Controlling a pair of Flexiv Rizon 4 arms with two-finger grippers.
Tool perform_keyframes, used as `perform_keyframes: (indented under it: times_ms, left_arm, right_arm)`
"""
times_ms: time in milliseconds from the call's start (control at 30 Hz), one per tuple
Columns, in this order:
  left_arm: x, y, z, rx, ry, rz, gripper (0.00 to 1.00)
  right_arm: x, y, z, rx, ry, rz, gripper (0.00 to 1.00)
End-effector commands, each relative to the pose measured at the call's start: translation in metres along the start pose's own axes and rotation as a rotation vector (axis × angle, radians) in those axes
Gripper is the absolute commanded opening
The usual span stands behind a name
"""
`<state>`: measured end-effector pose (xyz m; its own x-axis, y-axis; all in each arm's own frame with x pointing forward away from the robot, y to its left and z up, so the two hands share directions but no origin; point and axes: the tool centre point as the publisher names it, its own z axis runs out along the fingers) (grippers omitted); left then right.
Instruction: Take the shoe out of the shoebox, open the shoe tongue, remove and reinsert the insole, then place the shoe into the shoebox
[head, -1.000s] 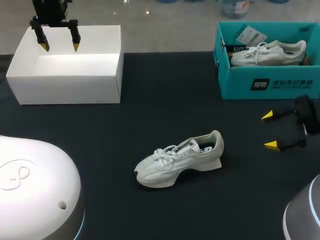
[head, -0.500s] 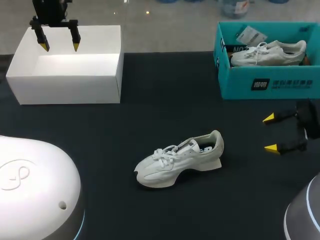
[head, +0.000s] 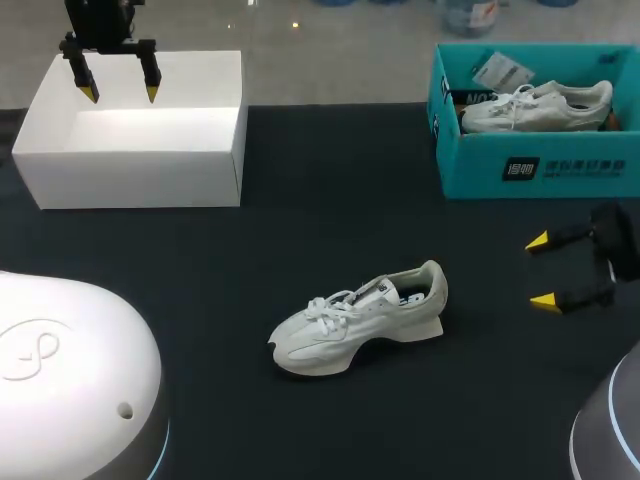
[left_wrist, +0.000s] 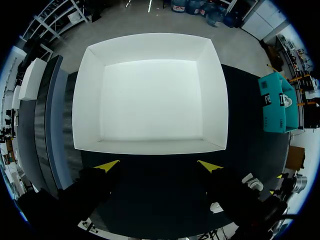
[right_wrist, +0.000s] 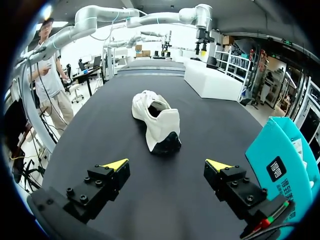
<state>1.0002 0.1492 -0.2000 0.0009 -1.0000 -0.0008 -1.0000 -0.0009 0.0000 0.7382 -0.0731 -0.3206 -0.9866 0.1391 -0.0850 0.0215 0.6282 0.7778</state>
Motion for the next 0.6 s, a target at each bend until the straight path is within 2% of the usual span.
perform_keyframes:
  times_ms: [33, 267, 600]
  left_arm:
    - [0.0, 0.0, 0.0, 0.0, 0.0, 0.0, 1.0]
    - [0.0, 0.0, 0.0, 0.0, 0.0, 0.0, 1.0]
    - [0.0, 0.0, 0.0, 0.0, 0.0, 0.0, 1.0]
  right_arm:
    - [-0.004, -0.007, 0.006, -0.034, 0.022, -0.039, 1.0]
    - [-0.003, -0.017, 0.012, -0.025, 0.023, -0.001, 1.0]
    - [0.003, -0.02, 0.013, -0.045, -0.007, 0.033, 1.0]
